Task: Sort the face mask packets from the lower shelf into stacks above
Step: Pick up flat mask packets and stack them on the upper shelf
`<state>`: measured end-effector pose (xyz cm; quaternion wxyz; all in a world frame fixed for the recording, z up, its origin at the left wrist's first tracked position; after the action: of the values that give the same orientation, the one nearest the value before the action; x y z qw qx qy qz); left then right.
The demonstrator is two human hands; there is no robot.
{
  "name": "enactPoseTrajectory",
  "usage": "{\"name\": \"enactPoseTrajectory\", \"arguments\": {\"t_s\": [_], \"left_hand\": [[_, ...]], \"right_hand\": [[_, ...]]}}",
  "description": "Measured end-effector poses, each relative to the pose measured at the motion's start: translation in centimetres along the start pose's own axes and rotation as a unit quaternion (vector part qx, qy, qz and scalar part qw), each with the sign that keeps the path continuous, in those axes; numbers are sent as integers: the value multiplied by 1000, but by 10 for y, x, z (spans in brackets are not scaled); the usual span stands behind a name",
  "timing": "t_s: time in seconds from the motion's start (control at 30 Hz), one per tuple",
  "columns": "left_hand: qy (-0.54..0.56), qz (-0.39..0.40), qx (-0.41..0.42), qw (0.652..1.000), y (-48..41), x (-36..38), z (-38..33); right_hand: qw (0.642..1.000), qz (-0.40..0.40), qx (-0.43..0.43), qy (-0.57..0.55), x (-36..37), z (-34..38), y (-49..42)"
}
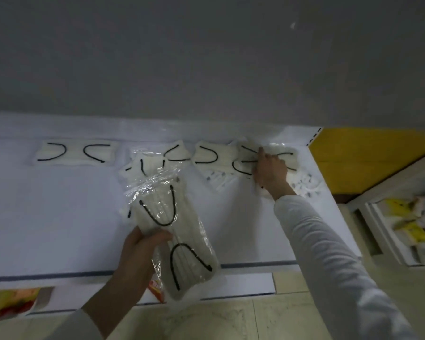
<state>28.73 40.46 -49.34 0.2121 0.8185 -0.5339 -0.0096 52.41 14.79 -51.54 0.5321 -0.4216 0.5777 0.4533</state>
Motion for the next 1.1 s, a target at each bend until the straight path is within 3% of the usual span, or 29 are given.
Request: {"name": "enactPoseTrajectory", "arguments": {"t_s": [0.1,0.23,0.33,0.47,0.57,0.67,0.77,1.0,1.1], "left_hand": [[-9,5,5,1000,4,3,4],[-19,16,10,1000,8,9,5],[-17,41,6,999,10,15,3],[28,68,-36,997,15,24,-1],[51,112,-85,989,24,30,-9],[93,122,-117,981,31,26,-20],[112,141,-170,969,34,10,-32],[125,297,-180,929,75,-29,-95],[89,292,-121,945,74,-54,-114]], "right_hand": [[991,-76,-53,96,0,3,3],[976,-177,-82,101,-13,-9,16],[950,-267,-162,22,-37,-20,44],[859,-380,-303,-162,-89,-26,122],[817,-295,-432,-242,-120,-20,188],[770,-238,-553,-210,-137,-5,248],[737,-208,-619,-175,-142,14,291],[752,-157,-631,-106,-156,65,341],[774,-115,-614,-104,-174,88,362]]}}
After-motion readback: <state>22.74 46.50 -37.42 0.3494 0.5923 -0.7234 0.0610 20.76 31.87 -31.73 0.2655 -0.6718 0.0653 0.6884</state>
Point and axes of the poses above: each hand's wrist, its own y-axis away from the middle knuckle, its own x-axis out of the palm, z = x × y, the point moved 4 cm from there along -y, towards the middle knuckle, and after that the axes turned 13 degrees about x, right-handed, at the moved point
